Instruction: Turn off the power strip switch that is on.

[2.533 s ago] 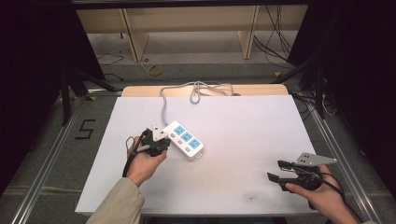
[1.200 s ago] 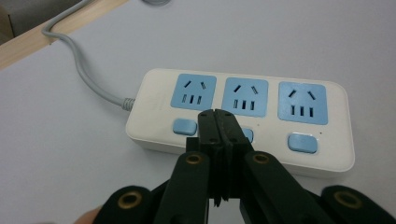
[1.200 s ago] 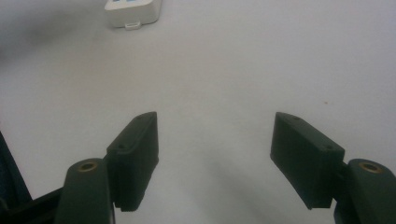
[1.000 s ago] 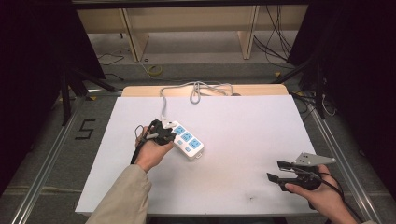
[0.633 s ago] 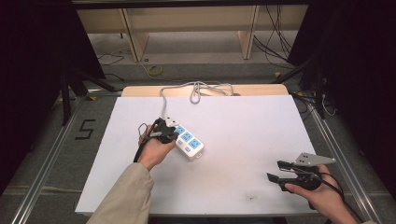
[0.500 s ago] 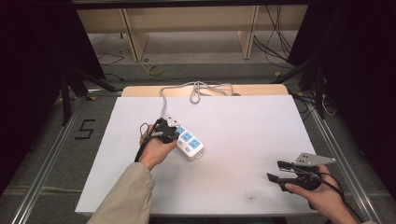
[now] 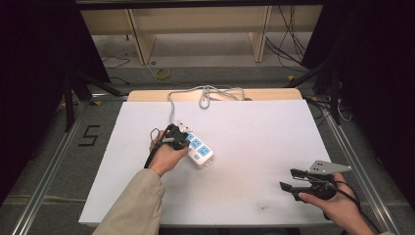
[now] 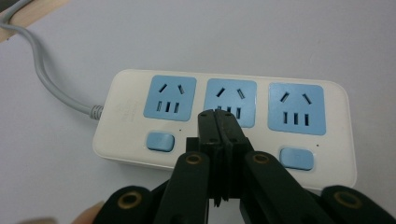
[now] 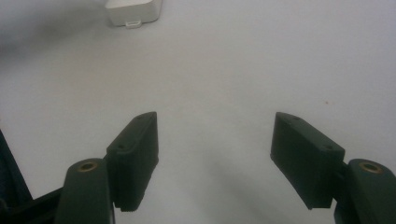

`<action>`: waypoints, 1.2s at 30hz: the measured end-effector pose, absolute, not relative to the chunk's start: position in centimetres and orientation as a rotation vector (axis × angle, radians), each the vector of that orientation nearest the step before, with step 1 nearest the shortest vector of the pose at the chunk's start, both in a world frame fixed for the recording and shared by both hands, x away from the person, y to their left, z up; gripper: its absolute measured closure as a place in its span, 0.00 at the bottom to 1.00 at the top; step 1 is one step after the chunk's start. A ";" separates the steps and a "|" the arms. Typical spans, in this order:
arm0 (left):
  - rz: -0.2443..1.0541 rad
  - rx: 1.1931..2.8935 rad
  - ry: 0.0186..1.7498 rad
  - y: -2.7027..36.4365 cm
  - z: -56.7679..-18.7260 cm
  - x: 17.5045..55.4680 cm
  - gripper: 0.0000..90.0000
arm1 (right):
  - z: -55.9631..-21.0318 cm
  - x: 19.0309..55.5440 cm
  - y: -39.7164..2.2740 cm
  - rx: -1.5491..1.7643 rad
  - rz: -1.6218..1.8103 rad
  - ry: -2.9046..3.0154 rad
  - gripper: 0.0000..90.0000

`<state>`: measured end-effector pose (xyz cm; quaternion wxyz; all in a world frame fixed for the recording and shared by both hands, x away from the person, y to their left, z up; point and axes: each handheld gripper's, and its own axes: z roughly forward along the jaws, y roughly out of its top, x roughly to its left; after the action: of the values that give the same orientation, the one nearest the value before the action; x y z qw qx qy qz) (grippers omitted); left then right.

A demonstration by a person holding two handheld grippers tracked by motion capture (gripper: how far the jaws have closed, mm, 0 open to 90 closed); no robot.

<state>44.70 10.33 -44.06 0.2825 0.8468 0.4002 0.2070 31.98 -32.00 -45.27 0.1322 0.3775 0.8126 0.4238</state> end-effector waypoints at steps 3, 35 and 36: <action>0.545 2.269 1.072 10.2 -44.1 44.8 1.00 | -45.3 32.0 -32.0 1.094 1.229 2.359 0.36; 0.500 2.340 1.103 9.5 -44.8 45.3 1.00 | -45.3 31.9 -31.9 1.089 1.226 2.367 0.36; 0.499 2.342 1.103 9.5 -44.8 45.4 1.00 | -45.3 31.9 -31.9 1.089 1.225 2.368 0.36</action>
<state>45.36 9.55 -44.83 0.2500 0.8600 0.4052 0.1834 31.91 -31.91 -45.28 0.1304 0.3750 0.8152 0.4217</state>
